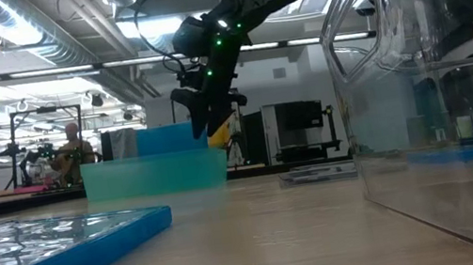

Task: Pick & place jewel cases by type
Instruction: Put the top left dark blue CD case into the light blue bin

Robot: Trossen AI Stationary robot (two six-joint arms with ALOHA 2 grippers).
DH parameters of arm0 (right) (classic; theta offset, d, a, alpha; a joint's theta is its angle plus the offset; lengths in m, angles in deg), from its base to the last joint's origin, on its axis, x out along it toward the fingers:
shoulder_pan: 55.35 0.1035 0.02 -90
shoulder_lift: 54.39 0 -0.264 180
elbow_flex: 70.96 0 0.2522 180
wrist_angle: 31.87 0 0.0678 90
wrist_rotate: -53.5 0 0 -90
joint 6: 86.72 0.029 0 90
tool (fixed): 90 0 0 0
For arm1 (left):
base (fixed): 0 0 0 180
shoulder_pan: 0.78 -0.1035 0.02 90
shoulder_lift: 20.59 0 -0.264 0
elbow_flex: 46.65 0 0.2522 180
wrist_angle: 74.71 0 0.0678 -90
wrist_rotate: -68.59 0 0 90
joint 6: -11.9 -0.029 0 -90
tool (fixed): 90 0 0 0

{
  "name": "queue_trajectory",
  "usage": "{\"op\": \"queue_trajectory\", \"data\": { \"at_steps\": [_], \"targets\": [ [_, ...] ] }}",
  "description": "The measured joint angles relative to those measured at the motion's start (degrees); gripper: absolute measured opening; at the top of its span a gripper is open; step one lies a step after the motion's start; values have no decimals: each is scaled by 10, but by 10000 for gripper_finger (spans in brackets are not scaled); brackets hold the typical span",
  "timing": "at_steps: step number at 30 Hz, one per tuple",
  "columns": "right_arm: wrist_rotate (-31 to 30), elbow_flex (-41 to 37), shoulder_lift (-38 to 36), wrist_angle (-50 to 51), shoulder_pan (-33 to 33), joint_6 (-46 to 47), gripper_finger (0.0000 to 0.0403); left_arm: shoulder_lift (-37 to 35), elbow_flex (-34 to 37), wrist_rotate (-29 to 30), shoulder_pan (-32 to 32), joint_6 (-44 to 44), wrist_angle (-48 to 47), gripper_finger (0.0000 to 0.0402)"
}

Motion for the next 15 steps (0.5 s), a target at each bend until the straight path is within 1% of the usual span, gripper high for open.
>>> {"op": "queue_trajectory", "data": {
  "at_steps": [4, 6, 8, 10, 15],
  "targets": [
    [5, 0, 0, -4, -13, -15, 199, 0, 0, 0, 0, 0, 0, 102],
    [13, 0, 0, -5, -20, -17, 185, 0, 0, 0, 0, 0, 0, 102],
    [15, 0, 0, -5, -23, -17, 160, 0, 0, 0, 0, 0, 0, 102],
    [21, 0, 0, -11, -24, -19, 126, 0, 0, 0, 0, 0, 0, 102],
    [54, 0, 0, -32, -24, -34, 42, 0, 0, 0, 0, -1, 0, 102]
  ]
}}
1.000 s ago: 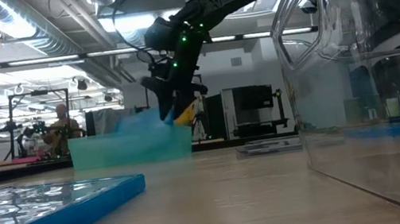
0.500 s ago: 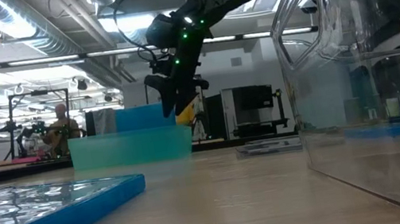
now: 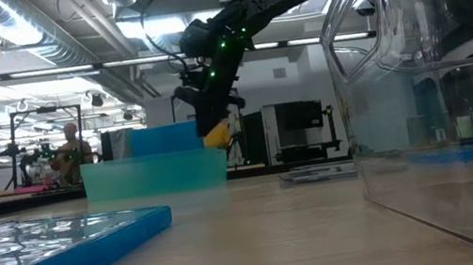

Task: Pick & place jewel cases by type
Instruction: Put the top left dark blue CD case into the light blue bin, then put the middle black CD case into the transparent bin

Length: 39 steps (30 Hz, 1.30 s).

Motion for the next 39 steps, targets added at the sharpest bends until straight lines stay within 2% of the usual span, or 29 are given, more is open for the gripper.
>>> {"op": "queue_trajectory", "data": {
  "at_steps": [4, 10, 14, 20, 25, 30, 34, 39],
  "targets": [
    [15, 0, 0, -22, 0, -12, 6, 0, 0, 0, 0, 0, 0, 102],
    [54, 0, 0, -20, -1, 6, 6, 0, 0, 2, 0, 0, 0, 102],
    [54, 0, 0, -13, 2, 3, 7, 0, 0, 2, 0, -1, 0, 102],
    [68, 0, -4, -8, 14, 3, 30, 0, 0, 1, 0, -5, -6, 102],
    [69, 0, -42, -11, 36, -45, 37, 0, 0, -2, 0, 0, -22, 102],
    [51, 0, -103, 61, 64, -56, 19, -4, 0, -5, 0, 32, -49, 102],
    [-6, 1, -141, 187, 92, -56, 6, -9, 0, -16, 0, 43, -69, 102],
    [-57, -7, -155, 341, 124, -15, 19, -9, 0, -44, 0, 55, -99, 102]
  ]
}}
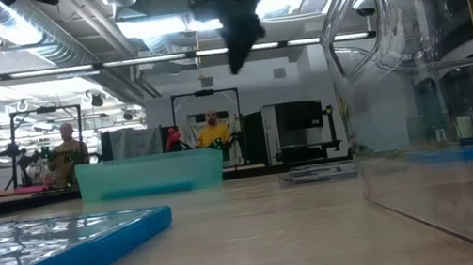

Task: Pick & place jewel cases by type
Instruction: Put the middle black CD case into the transparent bin

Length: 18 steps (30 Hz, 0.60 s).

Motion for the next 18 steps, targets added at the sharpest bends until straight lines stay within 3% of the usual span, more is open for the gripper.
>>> {"op": "queue_trajectory", "data": {
  "at_steps": [5, 8, 12, 18],
  "targets": [
    [-18, -30, -15, 87, 22, 45, 20, 1, 0, -10, 0, 7, -12, 102],
    [-3, -98, -52, 91, 27, 90, 7, 1, 0, -15, 0, 11, -13, 102],
    [5, -272, -168, 25, 46, 176, 9, 0, 1, -30, 0, 16, -13, 102],
    [25, -574, -382, -186, 89, 357, 15, -9, 59, -36, 0, 16, 15, 102]
  ]
}}
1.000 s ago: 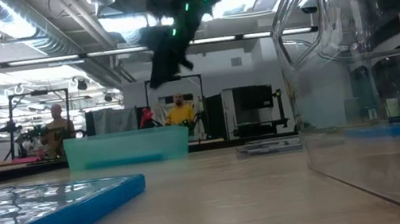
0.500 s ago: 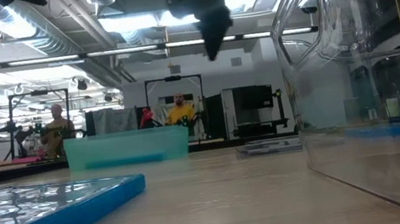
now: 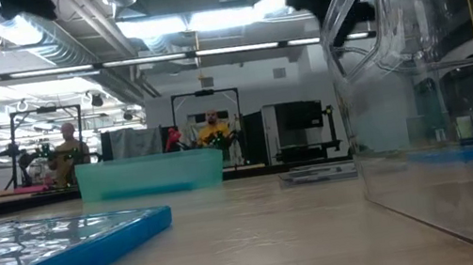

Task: Pick & place jewel cases by type
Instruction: Put the middle black CD case into the transparent bin

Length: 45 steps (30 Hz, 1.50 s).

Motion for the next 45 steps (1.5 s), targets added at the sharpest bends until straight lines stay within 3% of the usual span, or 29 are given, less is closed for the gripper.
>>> {"op": "queue_trajectory", "data": {
  "at_steps": [3, 7, 13, 19, 34, 45],
  "targets": [
    [5, -110, -69, -65, 16, 60, 6, -3, 44, -4, 0, 20, 34, 102],
    [17, -204, -108, -99, 21, 82, 9, 0, 104, -26, 0, 51, 119, 102],
    [37, -286, -109, -151, 12, 23, 6, 14, 168, -65, 0, 102, 273, 102],
    [41, -342, -98, -220, -18, -40, 8, 27, 184, -72, 0, 120, 334, 102],
    [84, -345, 22, -287, -77, -204, 6, 102, 184, -49, 28, 178, 332, 102],
    [120, -327, 38, -319, -77, -265, 8, 181, 184, 8, 66, 226, 332, 102]
  ]
}}
